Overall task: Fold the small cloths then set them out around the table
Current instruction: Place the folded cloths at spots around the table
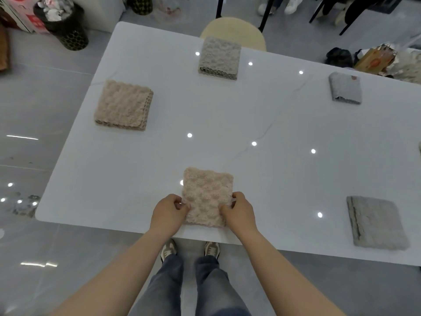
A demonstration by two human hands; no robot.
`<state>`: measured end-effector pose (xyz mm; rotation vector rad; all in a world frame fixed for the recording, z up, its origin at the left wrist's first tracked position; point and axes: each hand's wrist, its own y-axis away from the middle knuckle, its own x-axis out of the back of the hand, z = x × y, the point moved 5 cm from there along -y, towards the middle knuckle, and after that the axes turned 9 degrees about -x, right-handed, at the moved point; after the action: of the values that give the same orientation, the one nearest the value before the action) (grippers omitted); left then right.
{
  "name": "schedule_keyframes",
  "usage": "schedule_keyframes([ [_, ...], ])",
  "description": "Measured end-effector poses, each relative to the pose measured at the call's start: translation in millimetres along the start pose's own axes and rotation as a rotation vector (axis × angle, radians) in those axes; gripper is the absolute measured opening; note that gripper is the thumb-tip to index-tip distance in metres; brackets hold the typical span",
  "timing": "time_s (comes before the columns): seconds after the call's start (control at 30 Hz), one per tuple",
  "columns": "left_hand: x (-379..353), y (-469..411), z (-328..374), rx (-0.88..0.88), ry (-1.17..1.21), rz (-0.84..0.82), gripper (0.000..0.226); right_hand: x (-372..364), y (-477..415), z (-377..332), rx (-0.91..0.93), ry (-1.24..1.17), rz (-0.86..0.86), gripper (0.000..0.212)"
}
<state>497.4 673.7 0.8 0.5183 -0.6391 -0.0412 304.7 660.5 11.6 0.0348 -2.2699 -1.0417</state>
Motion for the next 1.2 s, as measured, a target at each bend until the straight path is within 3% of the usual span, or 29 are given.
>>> schedule_keyframes([
  [0.27, -9, 9, -5, 0.018, -0.028, -0.032, 0.013, -1, 3, 22, -0.031, 0.006, -0.004, 0.022],
  [0.43, -5, 11, -11, 0.030, 0.001, 0.010, 0.011, -7, 7, 22, 0.016, 0.013, 0.085, 0.028],
  [0.6, 0, 8, -7, 0.008, 0.089, 0.072, 0.017, -9, 8, 13, 0.031, -0.086, 0.016, 0.039],
  [0.9, 6, 1, -9, -0.012, 0.055, 0.145, 0.008, -17, 2, 8, 0.058, -0.091, 0.021, 0.026],
  [1.2, 1, 1, -5, -0.041, 0.043, 0.138, 0.007, -9, 2, 13, 0.052, -0.124, 0.054, 0.032],
])
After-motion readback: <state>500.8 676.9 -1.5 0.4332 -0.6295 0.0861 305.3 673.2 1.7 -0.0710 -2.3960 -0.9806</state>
